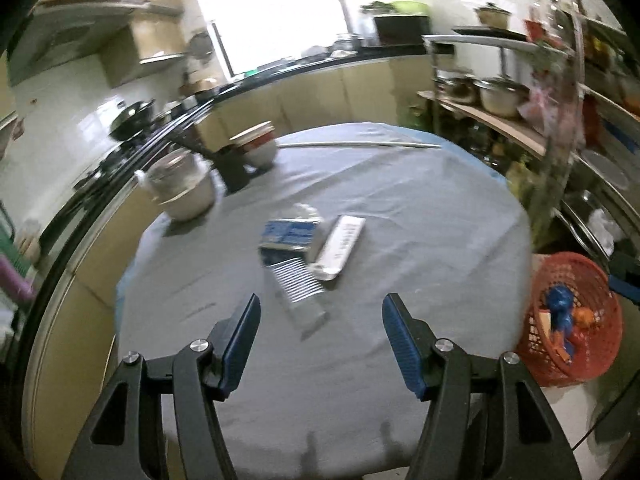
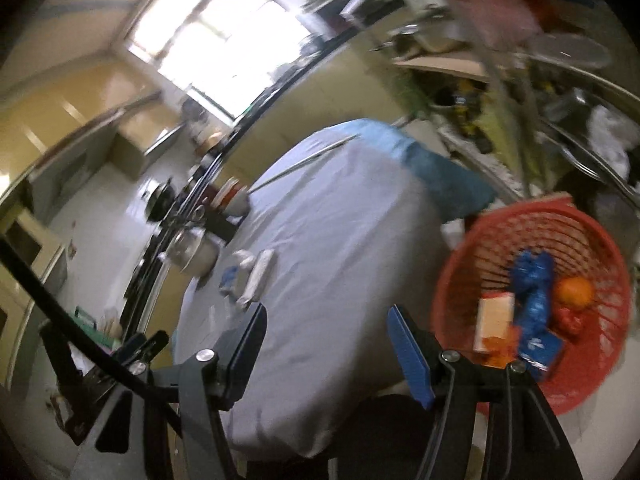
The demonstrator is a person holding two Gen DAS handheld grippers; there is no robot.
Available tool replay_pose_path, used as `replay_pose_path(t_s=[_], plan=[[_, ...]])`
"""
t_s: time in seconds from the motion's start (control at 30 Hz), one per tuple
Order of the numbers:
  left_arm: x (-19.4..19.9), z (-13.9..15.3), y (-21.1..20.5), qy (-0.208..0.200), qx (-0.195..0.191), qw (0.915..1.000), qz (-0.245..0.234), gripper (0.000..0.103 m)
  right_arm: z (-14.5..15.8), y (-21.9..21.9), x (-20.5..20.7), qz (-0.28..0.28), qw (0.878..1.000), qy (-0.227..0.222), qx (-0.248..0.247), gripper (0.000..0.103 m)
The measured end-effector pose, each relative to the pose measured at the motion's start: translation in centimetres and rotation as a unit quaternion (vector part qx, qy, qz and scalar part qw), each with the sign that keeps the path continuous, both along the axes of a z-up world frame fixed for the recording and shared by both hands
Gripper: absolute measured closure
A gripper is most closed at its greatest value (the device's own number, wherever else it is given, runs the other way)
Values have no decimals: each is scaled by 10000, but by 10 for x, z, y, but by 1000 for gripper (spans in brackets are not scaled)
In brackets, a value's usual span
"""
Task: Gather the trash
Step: 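Move both open grippers back over the table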
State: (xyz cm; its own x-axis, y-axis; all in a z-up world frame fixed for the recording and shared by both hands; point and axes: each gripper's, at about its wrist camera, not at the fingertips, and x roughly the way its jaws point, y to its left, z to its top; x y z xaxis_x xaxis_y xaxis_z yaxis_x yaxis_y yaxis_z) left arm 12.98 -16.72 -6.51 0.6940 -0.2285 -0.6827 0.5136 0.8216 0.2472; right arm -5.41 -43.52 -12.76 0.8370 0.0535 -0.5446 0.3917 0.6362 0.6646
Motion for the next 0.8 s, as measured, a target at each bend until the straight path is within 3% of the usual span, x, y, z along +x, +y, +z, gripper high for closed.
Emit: replay_pose_path(t_s=[0.4,0.57,0.8], plan=[[15,6,54,-60,-177,9985,506,39,32,84,58,990,9928,-96,-666,36],[20,3,66,-20,-219,9978,621,39,35,107,62,1129,9887,-72,-982,36],[25,-3,77,42,-238,9970,734,39,31,119,70,1243,9865,47,-1064,36]])
